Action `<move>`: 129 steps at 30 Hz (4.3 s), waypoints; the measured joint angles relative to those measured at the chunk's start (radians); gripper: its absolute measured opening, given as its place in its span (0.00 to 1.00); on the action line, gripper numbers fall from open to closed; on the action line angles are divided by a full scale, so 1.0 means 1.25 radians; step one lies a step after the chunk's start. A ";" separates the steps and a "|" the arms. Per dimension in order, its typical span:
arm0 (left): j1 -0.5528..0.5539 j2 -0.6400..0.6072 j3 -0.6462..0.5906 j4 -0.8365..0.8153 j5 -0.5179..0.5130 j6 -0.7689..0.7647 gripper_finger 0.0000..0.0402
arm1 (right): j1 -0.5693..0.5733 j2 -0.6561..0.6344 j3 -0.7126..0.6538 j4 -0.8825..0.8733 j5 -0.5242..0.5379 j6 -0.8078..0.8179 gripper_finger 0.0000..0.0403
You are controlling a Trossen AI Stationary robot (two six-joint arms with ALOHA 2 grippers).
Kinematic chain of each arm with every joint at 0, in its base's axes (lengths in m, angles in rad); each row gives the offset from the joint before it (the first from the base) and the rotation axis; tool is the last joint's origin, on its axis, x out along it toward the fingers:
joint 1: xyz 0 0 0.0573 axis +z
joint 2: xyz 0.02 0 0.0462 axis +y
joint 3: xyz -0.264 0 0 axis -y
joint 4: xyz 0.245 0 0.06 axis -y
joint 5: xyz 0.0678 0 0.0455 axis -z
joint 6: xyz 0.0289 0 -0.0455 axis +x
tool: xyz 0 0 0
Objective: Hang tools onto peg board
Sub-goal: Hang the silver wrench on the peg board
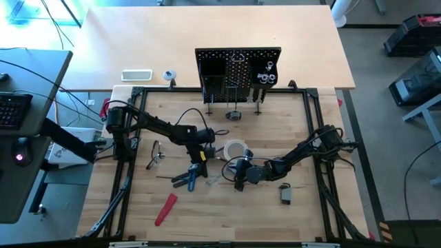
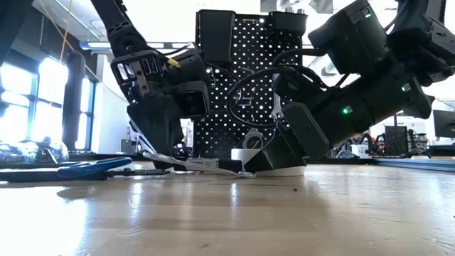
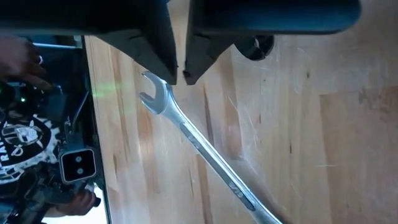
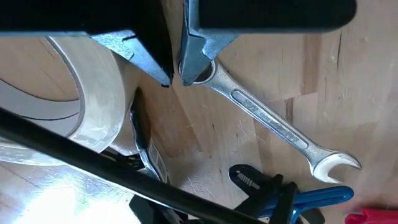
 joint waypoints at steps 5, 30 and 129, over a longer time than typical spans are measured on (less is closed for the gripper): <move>-0.001 0.000 0.000 0.024 -0.003 -0.050 0.21 | -0.001 0.000 0.000 -0.001 0.000 -0.001 0.07; -0.077 -0.002 0.000 0.072 -0.147 -0.365 0.47 | -0.027 0.002 0.047 -0.016 0.019 -0.066 0.07; -0.110 0.001 0.000 0.093 -0.162 -0.332 0.22 | -0.042 -0.056 0.081 -0.225 -0.102 0.152 0.07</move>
